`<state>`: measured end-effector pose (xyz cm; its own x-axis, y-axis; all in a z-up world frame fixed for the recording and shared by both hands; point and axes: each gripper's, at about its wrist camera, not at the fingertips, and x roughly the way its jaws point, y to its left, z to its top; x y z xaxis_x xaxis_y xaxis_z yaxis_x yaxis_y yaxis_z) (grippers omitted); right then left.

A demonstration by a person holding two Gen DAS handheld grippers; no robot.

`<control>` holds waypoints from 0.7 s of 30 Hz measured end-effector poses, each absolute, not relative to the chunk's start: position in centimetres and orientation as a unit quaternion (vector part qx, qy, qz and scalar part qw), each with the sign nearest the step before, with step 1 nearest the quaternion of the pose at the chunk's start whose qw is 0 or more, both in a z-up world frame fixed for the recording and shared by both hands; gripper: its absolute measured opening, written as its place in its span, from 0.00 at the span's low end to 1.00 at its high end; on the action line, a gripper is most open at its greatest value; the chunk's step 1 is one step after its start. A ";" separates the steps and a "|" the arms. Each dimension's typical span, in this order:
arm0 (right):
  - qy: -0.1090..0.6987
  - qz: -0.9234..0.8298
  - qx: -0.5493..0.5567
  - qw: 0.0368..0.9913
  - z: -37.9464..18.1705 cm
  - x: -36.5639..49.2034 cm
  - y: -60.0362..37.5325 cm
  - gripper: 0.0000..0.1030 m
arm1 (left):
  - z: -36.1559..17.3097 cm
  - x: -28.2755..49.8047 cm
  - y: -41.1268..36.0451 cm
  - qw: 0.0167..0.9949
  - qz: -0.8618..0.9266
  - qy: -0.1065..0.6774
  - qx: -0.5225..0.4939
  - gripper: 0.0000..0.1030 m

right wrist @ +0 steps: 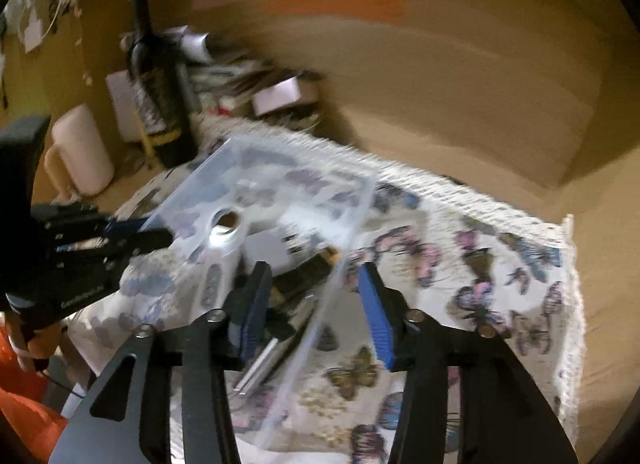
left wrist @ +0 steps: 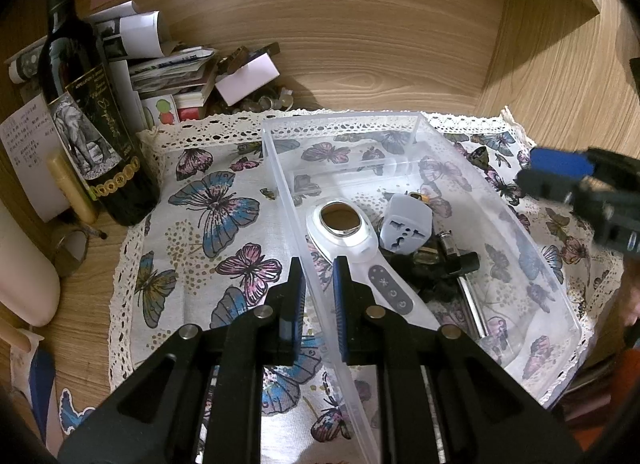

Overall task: Organize rigid objects
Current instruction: 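Drop the small black part into the clear box, then grasp the black cup-shaped part with the right gripper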

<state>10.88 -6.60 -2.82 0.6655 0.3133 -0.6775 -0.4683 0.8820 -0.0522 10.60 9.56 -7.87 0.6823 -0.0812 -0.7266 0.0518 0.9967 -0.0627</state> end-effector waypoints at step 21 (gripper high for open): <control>0.404 0.085 -0.064 0.909 -5.3 20.8 -15.2 0.44 | -7.9 10.7 9.5 0.916 -0.040 0.398 -0.023 0.13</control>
<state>20.76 -15.15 -5.30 0.6593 0.1025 -0.7449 -0.2054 0.9775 -0.0472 10.65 9.54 -7.94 0.6798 -0.0906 -0.7277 0.0546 0.9958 -0.0730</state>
